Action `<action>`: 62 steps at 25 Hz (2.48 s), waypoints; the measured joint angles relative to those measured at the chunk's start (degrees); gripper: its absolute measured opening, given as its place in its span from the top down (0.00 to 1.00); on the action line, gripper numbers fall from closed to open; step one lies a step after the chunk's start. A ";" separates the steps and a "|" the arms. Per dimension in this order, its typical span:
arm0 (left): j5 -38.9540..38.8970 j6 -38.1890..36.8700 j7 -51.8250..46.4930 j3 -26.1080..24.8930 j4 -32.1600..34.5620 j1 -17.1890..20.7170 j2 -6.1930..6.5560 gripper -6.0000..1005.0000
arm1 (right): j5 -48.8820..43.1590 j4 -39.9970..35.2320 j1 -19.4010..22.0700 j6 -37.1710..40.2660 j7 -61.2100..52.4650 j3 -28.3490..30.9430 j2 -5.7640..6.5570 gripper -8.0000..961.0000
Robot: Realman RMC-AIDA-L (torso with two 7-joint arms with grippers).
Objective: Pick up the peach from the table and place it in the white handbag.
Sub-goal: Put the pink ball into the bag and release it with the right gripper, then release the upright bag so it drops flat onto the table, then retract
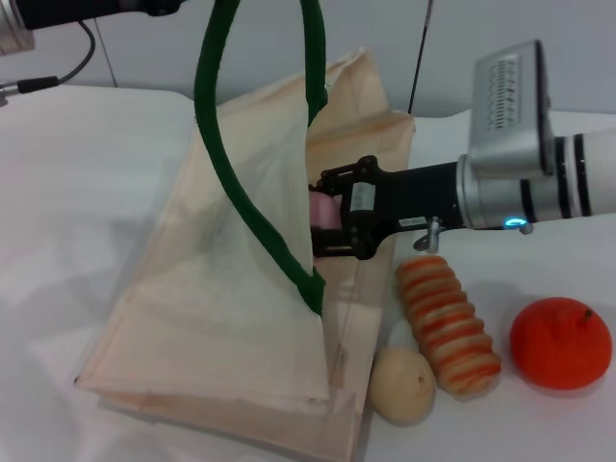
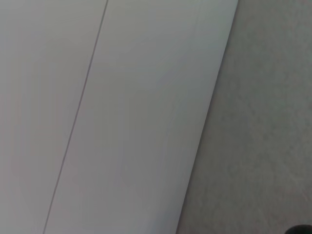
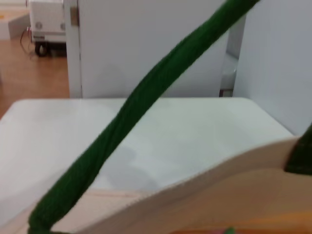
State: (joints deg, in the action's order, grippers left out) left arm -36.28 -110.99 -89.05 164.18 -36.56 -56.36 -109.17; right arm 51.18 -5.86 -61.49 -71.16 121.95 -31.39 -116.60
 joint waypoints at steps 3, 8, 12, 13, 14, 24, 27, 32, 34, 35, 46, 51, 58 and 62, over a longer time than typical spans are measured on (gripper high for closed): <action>0.00 0.06 0.07 0.00 0.00 -0.14 -0.04 0.85 | 0.00 1.42 -1.13 1.51 0.16 -0.89 -0.02 0.45; -0.01 0.07 0.10 0.00 0.00 -0.18 -0.09 0.85 | 0.47 1.81 -1.29 1.47 0.87 -0.74 -0.19 0.45; -0.02 0.12 0.17 0.00 0.00 -0.18 -0.16 0.85 | 0.73 2.01 -1.15 1.46 0.88 -0.60 -0.20 0.45; -0.02 0.14 0.23 0.00 0.00 -0.15 -0.19 0.85 | 0.75 2.11 -1.14 1.50 0.89 -0.60 -0.21 0.44; -0.02 0.15 0.29 0.00 0.00 -0.13 -0.21 0.85 | 0.75 2.22 -1.14 1.53 0.89 -0.60 -0.21 0.43; -0.02 0.16 0.31 0.00 0.00 -0.01 -0.25 0.84 | 0.77 2.45 -1.12 1.67 0.93 -0.56 -0.20 0.16; -0.03 0.16 0.30 0.00 0.00 0.01 -0.25 0.84 | 0.79 2.39 -0.96 1.72 0.93 -0.52 -0.20 0.09; -0.10 0.17 0.21 0.00 0.00 0.21 -0.25 0.84 | 0.89 2.31 -0.65 4.09 0.53 -0.21 -0.13 0.07; -0.11 0.25 0.16 0.00 0.00 0.39 -0.25 0.84 | 0.94 2.10 0.24 5.34 0.35 0.85 0.01 0.07; -0.10 0.34 0.14 0.00 0.00 0.51 -0.23 0.84 | 0.95 1.78 1.12 5.62 0.32 1.78 0.16 0.07; -0.47 1.11 0.23 -0.08 0.00 2.25 0.01 0.83 | 1.02 -7.46 10.95 3.11 -2.41 10.69 0.69 0.07; -0.30 2.37 0.14 -0.09 0.07 2.70 0.00 0.83 | 1.04 -9.45 13.87 3.08 -2.48 18.97 0.94 0.07; -0.06 2.53 0.21 -0.09 0.09 2.75 -0.11 0.83 | 1.06 -10.94 16.41 3.10 -2.12 26.73 1.11 0.07; -0.49 3.13 0.05 -0.09 0.08 2.75 -0.33 0.83 | 2.60 -11.01 17.05 3.37 -2.06 27.66 1.12 0.07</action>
State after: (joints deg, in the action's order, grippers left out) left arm -36.77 -107.86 -89.01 164.09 -36.48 -53.61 -109.50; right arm 53.77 -16.87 -44.44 -67.79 119.89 -3.72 -115.48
